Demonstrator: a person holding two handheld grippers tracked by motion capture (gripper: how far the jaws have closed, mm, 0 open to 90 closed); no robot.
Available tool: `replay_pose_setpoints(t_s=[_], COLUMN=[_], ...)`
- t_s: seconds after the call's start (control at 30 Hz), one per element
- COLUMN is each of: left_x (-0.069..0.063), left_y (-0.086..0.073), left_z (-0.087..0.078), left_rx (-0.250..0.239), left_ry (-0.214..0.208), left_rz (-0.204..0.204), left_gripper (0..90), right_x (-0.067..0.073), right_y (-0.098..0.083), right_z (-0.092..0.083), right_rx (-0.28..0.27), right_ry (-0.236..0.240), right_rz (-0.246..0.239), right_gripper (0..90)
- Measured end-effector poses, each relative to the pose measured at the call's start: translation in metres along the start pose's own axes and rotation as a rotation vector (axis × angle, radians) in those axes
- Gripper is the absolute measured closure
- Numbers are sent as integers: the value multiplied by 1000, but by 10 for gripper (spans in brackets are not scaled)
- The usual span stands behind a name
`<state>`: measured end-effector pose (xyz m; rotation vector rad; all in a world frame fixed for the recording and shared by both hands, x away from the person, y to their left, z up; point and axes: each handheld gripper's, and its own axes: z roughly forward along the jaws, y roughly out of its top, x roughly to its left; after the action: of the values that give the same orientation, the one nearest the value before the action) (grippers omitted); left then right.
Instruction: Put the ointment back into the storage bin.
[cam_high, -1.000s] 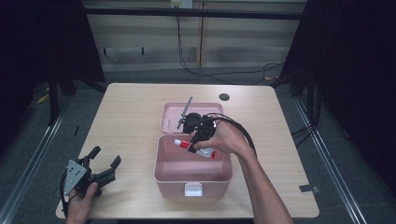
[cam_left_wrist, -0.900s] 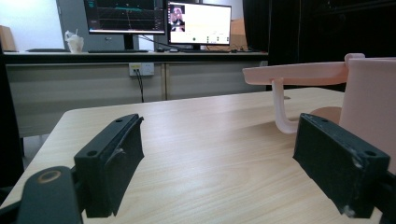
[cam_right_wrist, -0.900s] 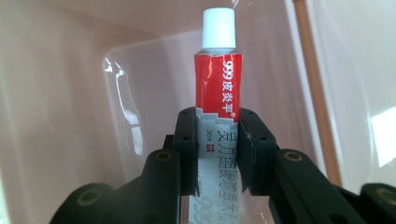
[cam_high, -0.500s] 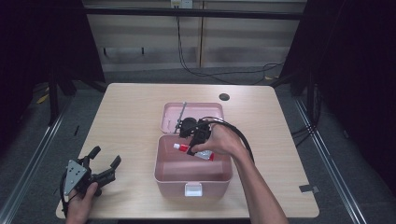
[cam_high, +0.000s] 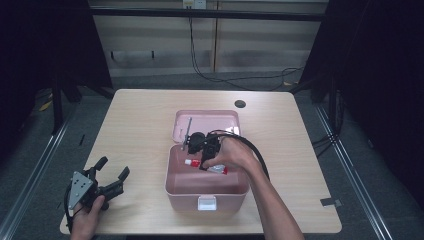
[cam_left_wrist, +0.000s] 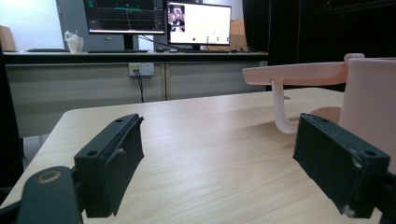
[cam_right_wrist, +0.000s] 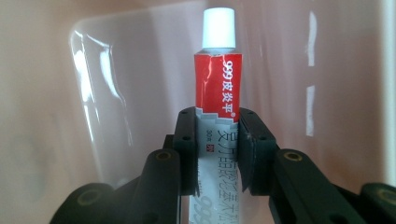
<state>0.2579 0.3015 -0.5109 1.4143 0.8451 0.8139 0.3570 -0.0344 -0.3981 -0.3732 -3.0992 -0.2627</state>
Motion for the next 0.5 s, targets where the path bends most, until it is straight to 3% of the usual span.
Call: replay_pose_setpoints(t_s=[0.37, 0.5], left_x=[0, 0], left_y=[0, 0], left_z=[0, 0], left_rx=[1, 0], left_ry=[-2, -3], left_rz=[1, 0], left_gripper=[156, 156], right_x=[1, 1], right_y=[3, 3], right_z=[16, 21], right_rx=[29, 45], right_ry=[30, 20], right_rz=[-33, -40], right_gripper=[713, 713])
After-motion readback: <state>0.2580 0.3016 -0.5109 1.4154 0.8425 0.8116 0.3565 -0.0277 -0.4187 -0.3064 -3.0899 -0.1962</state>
